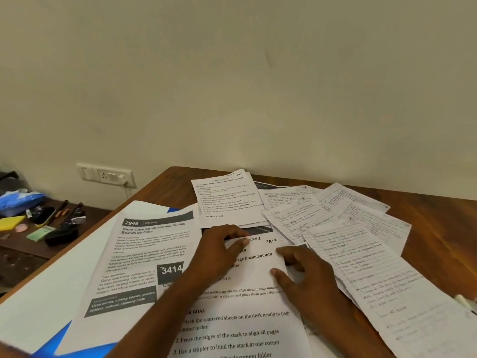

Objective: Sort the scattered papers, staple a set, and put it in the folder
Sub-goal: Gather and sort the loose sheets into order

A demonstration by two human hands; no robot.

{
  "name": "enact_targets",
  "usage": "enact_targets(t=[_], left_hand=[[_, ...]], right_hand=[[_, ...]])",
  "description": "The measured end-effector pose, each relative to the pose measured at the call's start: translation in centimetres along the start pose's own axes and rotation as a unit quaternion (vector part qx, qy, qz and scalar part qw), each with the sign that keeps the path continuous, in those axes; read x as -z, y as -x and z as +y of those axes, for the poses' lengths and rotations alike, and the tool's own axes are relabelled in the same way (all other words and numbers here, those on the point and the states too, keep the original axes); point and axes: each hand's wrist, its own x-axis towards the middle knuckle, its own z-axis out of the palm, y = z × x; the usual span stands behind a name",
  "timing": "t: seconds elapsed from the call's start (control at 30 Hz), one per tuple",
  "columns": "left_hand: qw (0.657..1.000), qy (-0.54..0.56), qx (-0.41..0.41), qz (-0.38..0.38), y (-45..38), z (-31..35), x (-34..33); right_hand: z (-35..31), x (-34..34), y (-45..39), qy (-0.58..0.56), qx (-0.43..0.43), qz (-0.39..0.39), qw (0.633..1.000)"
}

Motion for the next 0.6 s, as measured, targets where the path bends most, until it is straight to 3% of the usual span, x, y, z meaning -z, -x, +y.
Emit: enact_targets(t=[0.2,0.6], left_hand=[[0.999,0.023,-0.021,-0.010,-0.1,0.3,-0.6],[0.998,0.045,-0.039,-0.005,0.1,-0.1,-0.6]], right_hand=[[1.2,-0.6,-0.9,-0.105,-0.065,0.028,0.992],[1.5,-0.9,-1.3,-0.162,-0.083,0.030,0.983]])
